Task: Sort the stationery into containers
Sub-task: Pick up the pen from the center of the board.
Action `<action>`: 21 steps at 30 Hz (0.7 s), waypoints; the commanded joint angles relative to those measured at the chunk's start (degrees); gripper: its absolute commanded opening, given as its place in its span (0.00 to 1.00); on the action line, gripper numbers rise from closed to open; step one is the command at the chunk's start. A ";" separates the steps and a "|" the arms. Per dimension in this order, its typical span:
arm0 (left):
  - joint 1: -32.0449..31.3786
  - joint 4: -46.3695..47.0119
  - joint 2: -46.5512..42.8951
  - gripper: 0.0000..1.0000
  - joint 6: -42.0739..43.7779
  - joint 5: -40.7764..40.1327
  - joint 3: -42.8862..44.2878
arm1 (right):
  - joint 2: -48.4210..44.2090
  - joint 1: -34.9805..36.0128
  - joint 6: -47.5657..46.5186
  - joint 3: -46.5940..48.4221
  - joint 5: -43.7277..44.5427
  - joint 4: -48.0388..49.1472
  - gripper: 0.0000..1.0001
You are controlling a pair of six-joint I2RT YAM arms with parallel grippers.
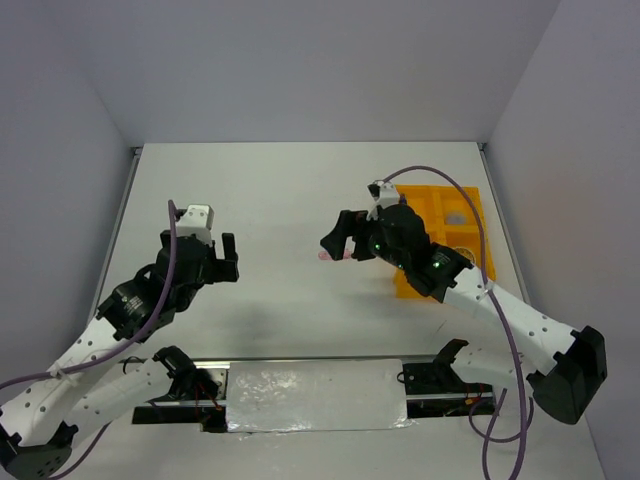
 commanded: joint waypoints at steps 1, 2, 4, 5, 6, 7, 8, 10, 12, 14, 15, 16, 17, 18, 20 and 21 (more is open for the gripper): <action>-0.63 2.67 -1.88 0.99 0.86 1.19 -0.38 | 1.40 6.41 5.98 0.59 4.33 5.20 1.00; -0.63 3.28 -1.97 0.99 0.95 1.19 -0.38 | 2.89 7.92 6.51 2.18 6.26 3.62 1.00; -0.46 3.02 -1.01 0.99 0.95 1.01 -0.12 | 7.98 10.73 7.48 7.87 13.38 -3.05 1.00; -0.46 2.33 -0.48 0.99 0.69 0.75 0.06 | 10.70 13.36 7.66 9.56 15.57 -5.07 1.00; -0.46 2.06 0.74 0.99 0.51 1.10 0.06 | 11.60 14.51 8.35 11.66 19.95 -8.49 1.00; -0.46 1.97 1.45 0.99 0.69 1.80 -0.03 | 12.21 15.40 8.53 11.95 21.64 -9.48 1.00; -0.54 2.75 2.07 0.99 1.21 3.02 -0.20 | 12.31 16.36 8.71 11.69 22.44 -9.31 1.00; -0.54 4.33 5.05 0.99 3.05 8.88 -0.73 | 11.96 16.37 8.01 9.94 21.76 -7.91 1.00; -0.54 4.00 9.78 0.99 3.15 12.25 0.66 | 12.31 16.28 7.66 10.53 22.88 -9.99 1.00; -0.46 3.46 12.87 1.00 0.17 13.93 1.72 | 13.44 16.02 6.61 11.24 25.52 -12.72 1.00; -0.28 3.81 14.97 0.99 -0.10 14.98 2.16 | 13.97 15.67 6.69 12.11 26.40 -13.96 1.00; -0.11 4.16 15.86 0.99 -0.45 16.47 2.52 | 15.11 15.15 7.30 12.82 28.15 -15.88 1.00; -0.02 4.43 16.48 0.99 -0.98 16.48 2.78 | 15.21 14.97 8.96 13.44 29.56 -19.47 1.00; -0.10 6.60 16.49 0.99 -2.03 16.92 2.43 | 14.69 14.88 9.76 12.92 31.14 -20.55 1.00; 0.07 10.47 16.49 0.99 -3.87 20.95 1.56 | 10.31 14.61 12.04 10.82 32.55 -21.87 1.00; 0.16 12.32 17.71 0.99 -6.23 22.96 1.47 | 8.11 14.70 12.40 8.63 32.39 -22.31 1.00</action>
